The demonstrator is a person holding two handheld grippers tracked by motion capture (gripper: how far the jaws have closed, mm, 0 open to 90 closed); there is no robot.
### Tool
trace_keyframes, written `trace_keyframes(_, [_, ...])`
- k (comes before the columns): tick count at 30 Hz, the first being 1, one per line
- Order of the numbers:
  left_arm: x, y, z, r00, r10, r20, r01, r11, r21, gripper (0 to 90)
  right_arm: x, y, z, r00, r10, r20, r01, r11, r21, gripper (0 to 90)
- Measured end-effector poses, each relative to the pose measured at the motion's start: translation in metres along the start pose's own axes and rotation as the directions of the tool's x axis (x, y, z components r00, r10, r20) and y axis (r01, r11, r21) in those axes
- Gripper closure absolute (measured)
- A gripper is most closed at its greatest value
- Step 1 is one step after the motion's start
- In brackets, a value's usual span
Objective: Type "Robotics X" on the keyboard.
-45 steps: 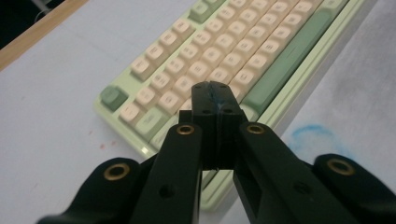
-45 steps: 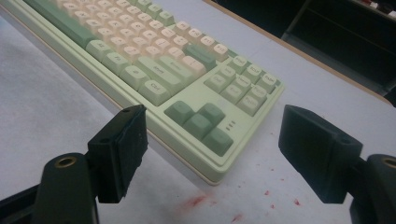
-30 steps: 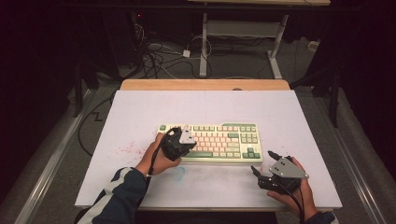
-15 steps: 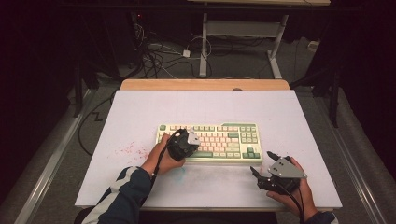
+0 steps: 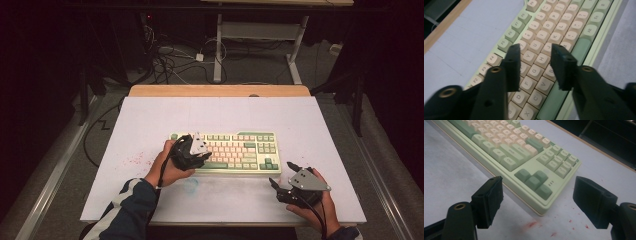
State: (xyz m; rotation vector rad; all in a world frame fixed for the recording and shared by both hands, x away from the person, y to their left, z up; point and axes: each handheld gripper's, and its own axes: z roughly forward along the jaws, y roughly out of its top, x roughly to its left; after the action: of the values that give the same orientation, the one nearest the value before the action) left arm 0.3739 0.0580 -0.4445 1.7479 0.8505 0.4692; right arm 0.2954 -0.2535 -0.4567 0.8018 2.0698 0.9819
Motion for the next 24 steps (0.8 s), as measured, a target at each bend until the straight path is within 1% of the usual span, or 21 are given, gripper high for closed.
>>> trace_keyframes(1, [0.0,0.001,-0.002,1.0,-0.001,-0.005,0.001,0.9999,-0.015,49.4,0.0,0.0,0.0,1.0,-0.002,0.0,0.002,1.0,0.0,25.4])
trace_keyframes(2, [0.001,0.001,-0.004,0.9999,0.004,-0.013,-0.004,0.9995,-0.032,42.8,0.0,0.0,0.0,1.0,-0.002,0.0,0.002,1.0,0.0,25.4])
trace_keyframes(3, [0.001,0.002,-0.005,0.9995,0.007,-0.032,-0.008,0.9988,-0.049,36.8,0.0,0.0,0.0,1.0,-0.002,0.0,0.002,1.0,0.001,25.4])
trace_keyframes(4, [0.002,0.002,-0.007,0.9993,0.008,-0.036,-0.01,0.9979,-0.065,34.2,0.0,0.0,0.0,1.0,0.0,-0.001,0.0,1.0,0.002,25.4])
trace_keyframes(5, [0.003,0.003,-0.01,0.9996,0.002,-0.027,-0.004,0.9972,-0.075,29.8,0.0,0.0,0.0,1.0,0.0,-0.001,0.0,1.0,0.002,25.5])
trace_keyframes(6, [0.004,0.003,-0.013,0.9995,0.004,-0.032,-0.006,0.9963,-0.085,26.2,0.0,0.0,0.0,1.0,0.0,-0.001,0.0,1.0,0.002,25.5])
trace_keyframes(7, [0.005,0.003,-0.015,0.9992,0.005,-0.039,-0.009,0.9951,-0.098,24.7,0.0,0.0,0.0,1.0,-0.001,-0.001,0.001,1.0,0.002,25.4])
trace_keyframes(9, [0.007,0.003,-0.021,0.9993,0.012,-0.037,-0.016,0.994,-0.108,20.2,-0.001,0.0,0.0,1.0,0.001,-0.001,-0.001,1.0,0.001,25.5])
trace_keyframes(11, [0.009,0.002,-0.027,0.9993,0.007,-0.037,-0.011,0.9926,-0.121,19.9,-0.001,0.0,0.0,1.0,0.004,0.0,-0.004,1.0,0.002,25.5])
trace_keyframes(13, [0.012,0.001,-0.033,0.9992,0.011,-0.038,-0.016,0.9916,-0.129,19.0,-0.001,0.0,0.0,1.0,0.005,-0.001,-0.005,1.0,0.001,25.5])
trace_keyframes(15, [0.015,-0.002,-0.039,0.9995,0.008,-0.032,-0.012,0.9906,-0.136,18.5,-0.001,0.0,0.0,1.0,0.003,0.0,-0.003,1.0,0.002,25.5])
trace_keyframes(17, [0.019,-0.006,-0.043,0.9982,0.015,-0.058,-0.024,0.9895,-0.142,18.5,-0.001,0.0,0.0,1.0,0.006,-0.001,-0.006,1.0,0.002,25.5])
trace_keyframes(19, [0.023,-0.01,-0.048,0.9978,0.005,-0.067,-0.014,0.9899,-0.141,18.5,-0.001,0.0,0.0,1.0,0.006,-0.002,-0.006,1.0,0.003,25.5])
trace_keyframes(22, [0.028,-0.015,-0.054,0.9961,0.014,-0.087,-0.026,0.9898,-0.14,18.5,-0.001,0.0,0.001,1.0,0.003,-0.003,-0.003,1.0,0.007,25.4])
trace_keyframes(24, [0.03,-0.018,-0.058,0.9954,0.014,-0.095,-0.027,0.9897,-0.141,18.5,0.0,0.0,0.001,1.0,0.005,-0.003,-0.005,1.0,0.007,25.5])
